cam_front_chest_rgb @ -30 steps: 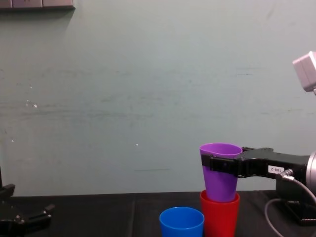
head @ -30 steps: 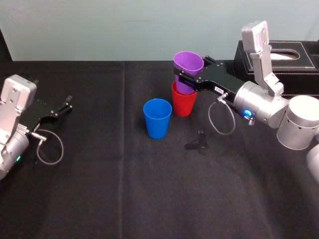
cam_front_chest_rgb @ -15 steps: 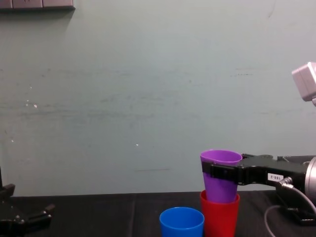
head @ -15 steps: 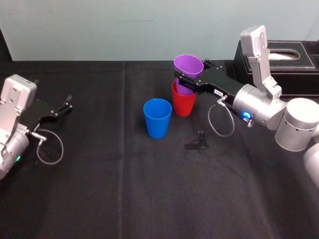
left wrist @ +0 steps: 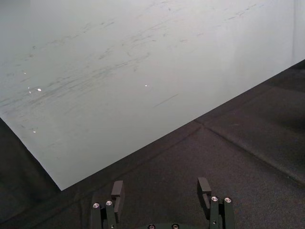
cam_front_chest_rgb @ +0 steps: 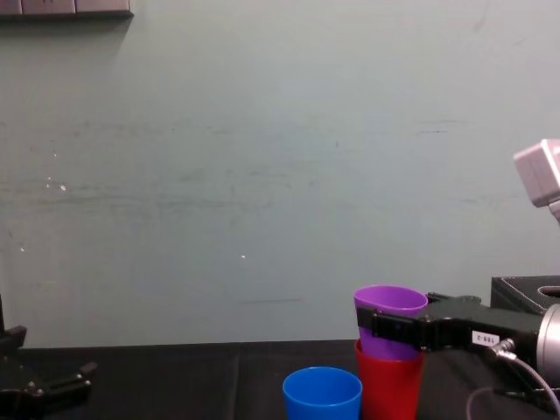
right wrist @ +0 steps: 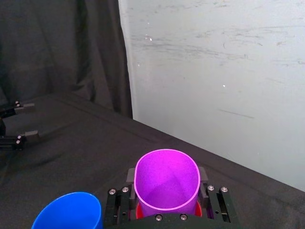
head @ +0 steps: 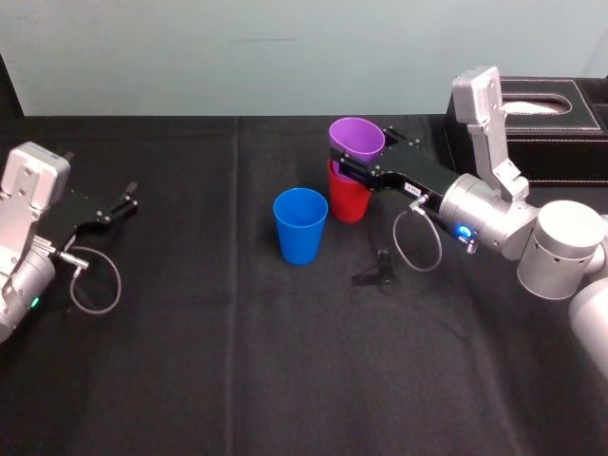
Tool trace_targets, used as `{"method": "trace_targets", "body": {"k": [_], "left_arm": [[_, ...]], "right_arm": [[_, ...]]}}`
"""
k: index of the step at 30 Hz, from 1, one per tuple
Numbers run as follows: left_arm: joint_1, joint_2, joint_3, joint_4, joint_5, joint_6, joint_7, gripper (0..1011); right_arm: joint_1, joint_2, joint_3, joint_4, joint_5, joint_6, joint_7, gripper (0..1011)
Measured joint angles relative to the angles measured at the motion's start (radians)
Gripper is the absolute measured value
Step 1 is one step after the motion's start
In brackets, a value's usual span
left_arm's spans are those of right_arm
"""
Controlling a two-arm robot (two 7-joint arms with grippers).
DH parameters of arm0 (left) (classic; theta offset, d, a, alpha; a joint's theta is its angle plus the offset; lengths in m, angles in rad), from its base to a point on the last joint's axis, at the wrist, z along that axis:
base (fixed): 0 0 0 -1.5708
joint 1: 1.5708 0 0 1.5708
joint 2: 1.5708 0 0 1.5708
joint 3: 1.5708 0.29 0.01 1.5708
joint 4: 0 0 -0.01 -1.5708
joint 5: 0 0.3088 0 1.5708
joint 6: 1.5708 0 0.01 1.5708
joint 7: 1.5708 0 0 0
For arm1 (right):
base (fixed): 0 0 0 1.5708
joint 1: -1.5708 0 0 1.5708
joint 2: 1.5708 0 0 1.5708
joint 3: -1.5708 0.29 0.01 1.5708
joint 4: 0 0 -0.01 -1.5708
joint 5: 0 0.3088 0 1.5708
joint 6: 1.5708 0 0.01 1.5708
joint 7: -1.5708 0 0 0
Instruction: Stack the three plastic cups sequentially using one hand.
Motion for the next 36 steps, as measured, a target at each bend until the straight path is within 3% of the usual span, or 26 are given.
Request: {"method": "trace_targets", "body": {"k": [36], "left_arm": [[0.0,0.0,0.0,0.0,0.0,0.0,0.0,1005]], "right_arm": [[-0.01,-0.013,-0.002,0.041,-0.048,-0.03,0.007,724]]}}
